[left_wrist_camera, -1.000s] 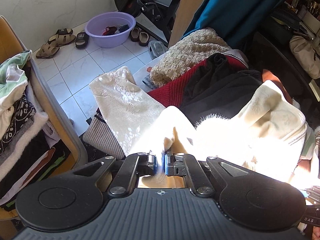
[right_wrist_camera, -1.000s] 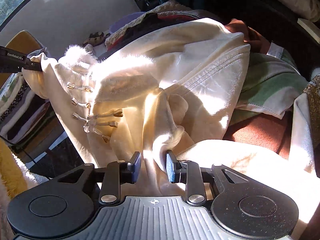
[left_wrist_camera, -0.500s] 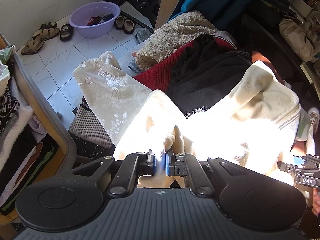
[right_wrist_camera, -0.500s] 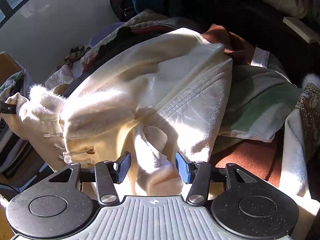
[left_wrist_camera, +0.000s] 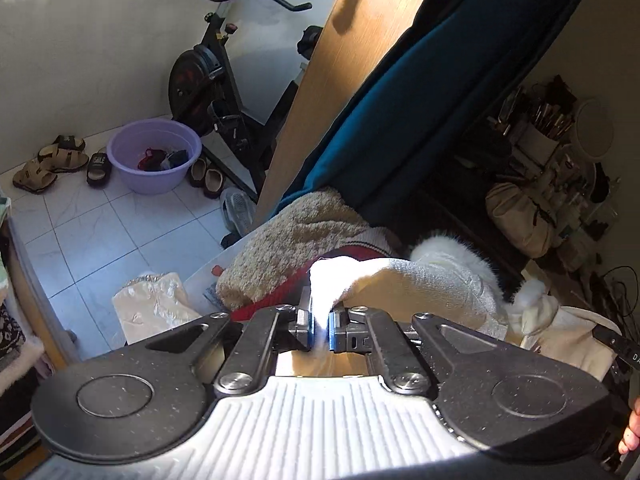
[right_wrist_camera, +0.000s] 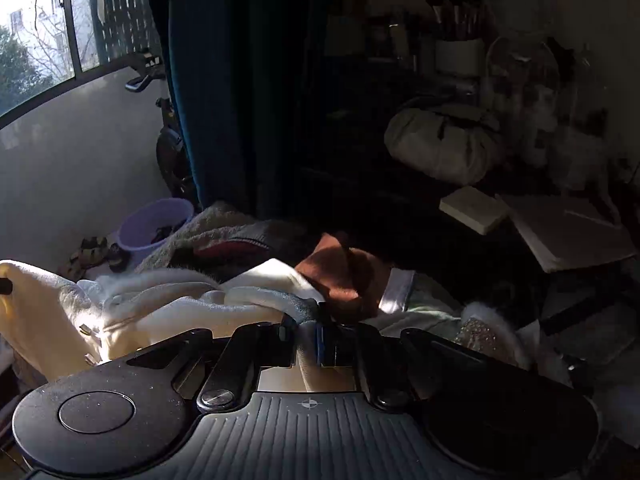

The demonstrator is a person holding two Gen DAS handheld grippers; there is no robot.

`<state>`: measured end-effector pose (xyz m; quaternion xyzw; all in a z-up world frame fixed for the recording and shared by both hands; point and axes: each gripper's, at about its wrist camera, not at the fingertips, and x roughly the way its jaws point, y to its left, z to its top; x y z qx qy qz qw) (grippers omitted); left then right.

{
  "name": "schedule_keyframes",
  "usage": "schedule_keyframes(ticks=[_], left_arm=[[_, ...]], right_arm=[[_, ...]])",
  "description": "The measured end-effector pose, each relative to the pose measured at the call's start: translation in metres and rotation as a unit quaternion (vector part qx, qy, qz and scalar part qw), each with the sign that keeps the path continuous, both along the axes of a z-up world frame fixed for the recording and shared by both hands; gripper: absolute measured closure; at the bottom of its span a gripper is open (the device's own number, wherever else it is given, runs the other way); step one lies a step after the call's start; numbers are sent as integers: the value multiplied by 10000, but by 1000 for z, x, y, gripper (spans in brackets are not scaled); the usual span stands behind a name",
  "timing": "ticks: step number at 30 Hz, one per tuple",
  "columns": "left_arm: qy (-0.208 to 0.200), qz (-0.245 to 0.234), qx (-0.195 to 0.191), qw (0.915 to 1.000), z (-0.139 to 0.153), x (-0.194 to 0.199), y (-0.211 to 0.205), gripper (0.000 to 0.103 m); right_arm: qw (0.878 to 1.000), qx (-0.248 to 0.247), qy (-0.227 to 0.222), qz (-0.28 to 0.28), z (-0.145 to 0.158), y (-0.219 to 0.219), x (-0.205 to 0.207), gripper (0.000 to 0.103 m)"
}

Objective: Fold clothes
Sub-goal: 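Raise the jacket high with both grippers, letting it hang open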

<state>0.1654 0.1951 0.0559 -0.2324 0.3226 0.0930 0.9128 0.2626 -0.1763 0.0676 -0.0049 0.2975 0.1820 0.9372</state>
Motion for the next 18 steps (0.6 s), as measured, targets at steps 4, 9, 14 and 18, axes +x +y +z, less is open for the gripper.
schedule_keyframes(ticks=[4,9,14,18], left_arm=[[-1109,-204,158,9935,63,14,-10,97],[-2220,-408,237,9739,129,24,-15,97],[-3196,-575,204,9456,190,31,-13,97],[-3875,-791,205,9182,229,29,-14,97]], right_arm=[[9918,477,-1141,-332,82,-22,-6,95],[9639,931,-2430,-566,175,-43,-23,95],[9451,779,-3129,-530,239,-52,-51,95],[9337,708,-3473,-515,275,-53,-73,95]])
